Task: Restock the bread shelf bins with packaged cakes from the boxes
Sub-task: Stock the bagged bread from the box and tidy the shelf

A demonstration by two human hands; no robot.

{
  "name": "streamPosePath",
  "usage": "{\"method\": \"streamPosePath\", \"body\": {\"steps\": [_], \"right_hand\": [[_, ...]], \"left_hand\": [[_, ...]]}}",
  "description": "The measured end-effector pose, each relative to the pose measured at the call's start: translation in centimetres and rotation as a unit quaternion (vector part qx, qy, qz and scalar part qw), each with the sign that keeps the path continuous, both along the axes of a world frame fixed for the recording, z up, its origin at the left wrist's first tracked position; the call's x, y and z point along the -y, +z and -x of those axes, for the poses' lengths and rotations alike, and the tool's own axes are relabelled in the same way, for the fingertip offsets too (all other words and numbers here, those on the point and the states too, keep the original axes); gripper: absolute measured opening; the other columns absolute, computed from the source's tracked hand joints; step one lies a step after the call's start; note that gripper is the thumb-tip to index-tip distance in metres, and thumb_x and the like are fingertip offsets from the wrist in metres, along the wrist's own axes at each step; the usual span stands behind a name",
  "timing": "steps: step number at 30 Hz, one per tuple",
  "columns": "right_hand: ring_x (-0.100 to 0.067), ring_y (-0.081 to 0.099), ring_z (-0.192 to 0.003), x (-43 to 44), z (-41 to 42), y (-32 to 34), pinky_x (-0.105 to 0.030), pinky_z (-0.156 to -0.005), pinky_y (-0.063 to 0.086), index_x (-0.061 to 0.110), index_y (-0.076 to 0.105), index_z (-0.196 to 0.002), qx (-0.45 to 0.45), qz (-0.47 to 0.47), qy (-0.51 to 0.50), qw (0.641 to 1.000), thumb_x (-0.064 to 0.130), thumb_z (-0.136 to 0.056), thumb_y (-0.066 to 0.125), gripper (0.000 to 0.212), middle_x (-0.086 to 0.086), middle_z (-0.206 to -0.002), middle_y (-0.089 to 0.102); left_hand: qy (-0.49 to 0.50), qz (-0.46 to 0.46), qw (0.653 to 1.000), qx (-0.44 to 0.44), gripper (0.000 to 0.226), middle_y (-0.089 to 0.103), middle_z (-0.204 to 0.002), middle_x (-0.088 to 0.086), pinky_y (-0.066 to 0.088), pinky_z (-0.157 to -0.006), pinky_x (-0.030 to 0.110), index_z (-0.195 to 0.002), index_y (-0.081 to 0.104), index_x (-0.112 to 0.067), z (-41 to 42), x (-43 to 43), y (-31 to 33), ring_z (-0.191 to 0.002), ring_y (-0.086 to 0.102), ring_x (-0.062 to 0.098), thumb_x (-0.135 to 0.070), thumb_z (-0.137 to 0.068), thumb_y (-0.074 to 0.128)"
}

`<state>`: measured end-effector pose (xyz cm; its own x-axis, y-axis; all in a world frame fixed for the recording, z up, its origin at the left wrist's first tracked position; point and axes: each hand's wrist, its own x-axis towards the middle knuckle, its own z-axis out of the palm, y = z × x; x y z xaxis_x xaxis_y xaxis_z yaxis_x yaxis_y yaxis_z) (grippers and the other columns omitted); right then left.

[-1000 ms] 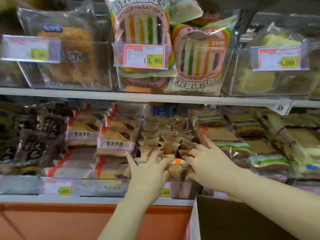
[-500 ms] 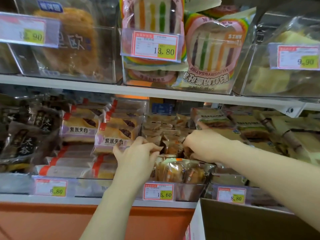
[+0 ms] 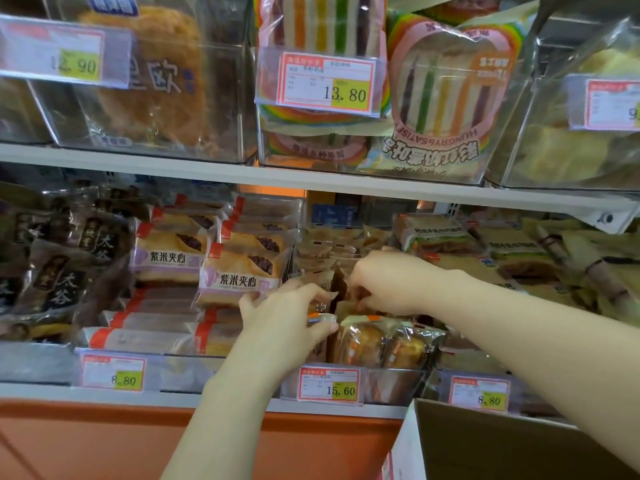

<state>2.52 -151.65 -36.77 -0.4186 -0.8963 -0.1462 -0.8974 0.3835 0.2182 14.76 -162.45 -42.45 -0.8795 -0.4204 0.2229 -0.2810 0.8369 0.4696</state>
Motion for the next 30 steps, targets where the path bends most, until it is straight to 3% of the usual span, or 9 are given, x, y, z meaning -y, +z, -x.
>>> {"method": "streamPosePath", "body": {"steps": [3,6,9,11,15,18,22,27,30], "right_hand": [[-0.015,0.052,-0.066,-0.3,0.0,-0.4,-0.024,-0.058,0.045,0.017,0.065,-0.089,-0.012,-0.009,-0.017,1.000,0.009,-0.091,0.054,0.013,0.005,-0.070,0.049],[-0.011,0.041,-0.055,-0.2,0.1,-1.3,-0.020,-0.047,0.032,0.016,0.049,-0.069,-0.005,-0.035,-0.040,0.999,0.002,-0.090,0.051,0.025,0.003,-0.065,0.044],[-0.011,0.052,-0.065,-0.4,0.5,-0.5,-0.022,-0.059,0.046,0.013,0.067,-0.090,0.035,-0.023,-0.048,0.998,0.011,-0.091,0.056,0.011,0.005,-0.074,0.057],[-0.011,0.061,-0.080,-0.3,0.4,0.4,-0.025,-0.074,0.054,0.018,0.069,-0.105,0.063,0.019,-0.047,0.997,0.023,-0.091,0.061,0.018,0.004,-0.094,0.067],[-0.013,0.062,-0.093,1.4,-0.6,0.2,-0.030,-0.083,0.054,0.023,0.065,-0.117,0.081,0.131,-0.004,0.988,0.029,-0.091,0.061,0.028,0.006,-0.108,0.066],[-0.016,0.061,-0.086,3.2,-0.9,-1.7,-0.031,-0.073,0.053,0.020,0.067,-0.109,0.086,0.084,-0.007,0.993,0.025,-0.091,0.060,0.021,0.002,-0.100,0.067],[-0.016,0.057,-0.073,4.4,-0.5,-2.7,-0.024,-0.057,0.041,0.016,0.067,-0.093,0.092,0.098,-0.023,0.991,0.020,-0.091,0.058,0.011,0.001,-0.082,0.061],[-0.009,0.053,-0.070,4.2,0.0,-2.3,-0.021,-0.056,0.038,0.017,0.066,-0.090,0.122,0.150,-0.043,0.980,0.028,-0.089,0.063,0.011,0.004,-0.082,0.059],[-0.008,0.054,-0.073,4.1,-0.1,-2.8,-0.021,-0.060,0.041,0.019,0.067,-0.091,0.127,0.188,-0.046,0.973,0.026,-0.090,0.062,0.009,0.004,-0.086,0.062]], "left_hand": [[-0.014,0.010,1.000,-0.005,0.029,0.047,-0.131,-0.017,0.011,-0.111,0.050,-0.121,0.053,-0.043,0.4,-0.7,-0.1,-0.127,0.039,0.010,-0.050,-0.093,0.049],[-0.029,-0.005,0.999,0.029,0.022,0.050,-0.127,-0.018,0.009,-0.110,0.050,-0.114,0.058,-0.045,0.2,-1.1,-0.4,-0.126,0.039,0.012,-0.044,-0.096,0.046],[-0.029,-0.029,0.999,0.013,0.024,0.048,-0.131,-0.021,0.010,-0.111,0.051,-0.117,0.057,-0.047,-0.4,-0.6,0.0,-0.129,0.038,0.009,-0.043,-0.095,0.048],[0.002,-0.046,0.999,-0.024,0.027,0.050,-0.128,-0.024,0.016,-0.111,0.049,-0.120,0.055,-0.047,-0.8,0.4,0.7,-0.127,0.040,0.005,-0.043,-0.093,0.051],[0.030,-0.069,0.997,-0.002,0.028,0.059,-0.114,-0.017,0.043,-0.101,0.043,-0.114,0.061,-0.039,-1.6,2.1,0.8,-0.112,0.054,0.008,-0.043,-0.087,0.063],[0.002,-0.082,0.995,0.058,0.036,0.059,-0.118,-0.011,0.051,-0.091,0.037,-0.118,0.061,-0.035,-1.7,2.0,0.6,-0.102,0.056,0.009,-0.038,-0.083,0.070],[-0.022,-0.045,0.998,0.045,0.037,0.062,-0.121,-0.012,0.046,-0.090,0.024,-0.123,0.062,-0.031,-1.0,2.0,0.1,-0.098,0.054,0.003,-0.031,-0.087,0.067],[-0.044,-0.054,0.998,-0.001,0.021,0.067,-0.107,-0.007,0.045,-0.088,0.024,-0.109,0.070,-0.027,-0.6,2.3,0.4,-0.098,0.059,0.007,-0.022,-0.093,0.057],[-0.055,-0.027,0.998,-0.005,0.022,0.066,-0.111,-0.007,0.043,-0.092,0.025,-0.110,0.070,-0.025,-0.2,2.4,0.6,-0.104,0.057,0.008,-0.021,-0.095,0.055]]}}
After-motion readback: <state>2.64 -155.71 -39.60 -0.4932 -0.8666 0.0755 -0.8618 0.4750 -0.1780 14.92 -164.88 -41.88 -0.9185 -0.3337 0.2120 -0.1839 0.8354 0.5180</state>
